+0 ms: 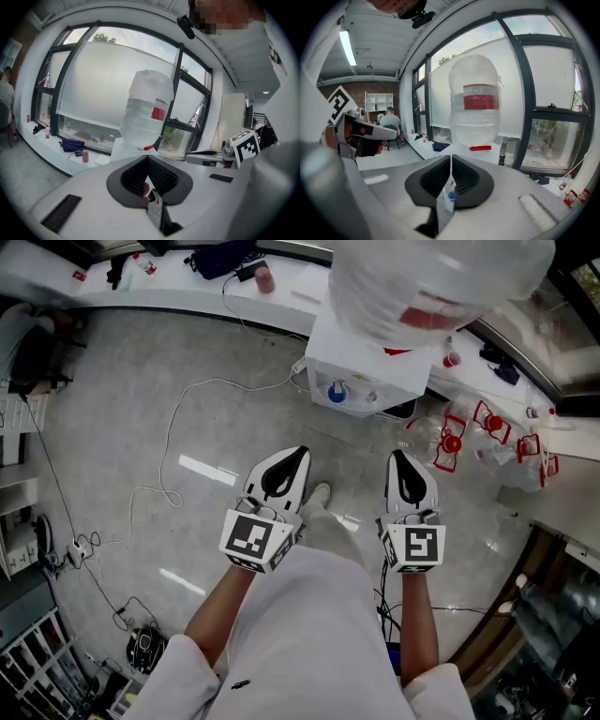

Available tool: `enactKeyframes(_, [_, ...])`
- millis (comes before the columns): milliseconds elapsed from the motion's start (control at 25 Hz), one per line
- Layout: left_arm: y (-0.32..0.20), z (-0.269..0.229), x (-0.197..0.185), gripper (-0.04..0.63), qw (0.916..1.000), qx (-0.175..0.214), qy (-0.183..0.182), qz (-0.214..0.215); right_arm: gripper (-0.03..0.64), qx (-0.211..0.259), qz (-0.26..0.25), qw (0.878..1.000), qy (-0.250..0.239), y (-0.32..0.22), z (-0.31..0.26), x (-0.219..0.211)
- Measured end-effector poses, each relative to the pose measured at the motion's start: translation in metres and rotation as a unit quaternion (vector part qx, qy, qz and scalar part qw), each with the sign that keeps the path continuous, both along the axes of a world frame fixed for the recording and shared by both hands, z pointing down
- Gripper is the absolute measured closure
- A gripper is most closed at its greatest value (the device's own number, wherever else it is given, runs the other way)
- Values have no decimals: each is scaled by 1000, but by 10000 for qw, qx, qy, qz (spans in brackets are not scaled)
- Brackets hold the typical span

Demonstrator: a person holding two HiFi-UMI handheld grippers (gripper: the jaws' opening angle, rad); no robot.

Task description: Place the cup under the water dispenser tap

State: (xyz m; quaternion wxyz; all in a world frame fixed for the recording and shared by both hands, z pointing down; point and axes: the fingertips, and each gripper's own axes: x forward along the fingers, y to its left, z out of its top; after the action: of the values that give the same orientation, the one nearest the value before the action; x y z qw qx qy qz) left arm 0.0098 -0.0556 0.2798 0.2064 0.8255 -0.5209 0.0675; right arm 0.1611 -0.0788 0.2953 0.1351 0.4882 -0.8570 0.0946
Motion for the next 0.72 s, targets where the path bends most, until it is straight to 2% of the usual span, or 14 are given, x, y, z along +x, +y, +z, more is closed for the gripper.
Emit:
enactKeyframes(280, [13,-40,0,588,9991,364,-83,189,609,249,156,9996,5,20,-40,7])
enactKeyframes(720, [35,-74,-21,588,9976,664,-172,53,609,806,236,9964,-132,47,-101,8])
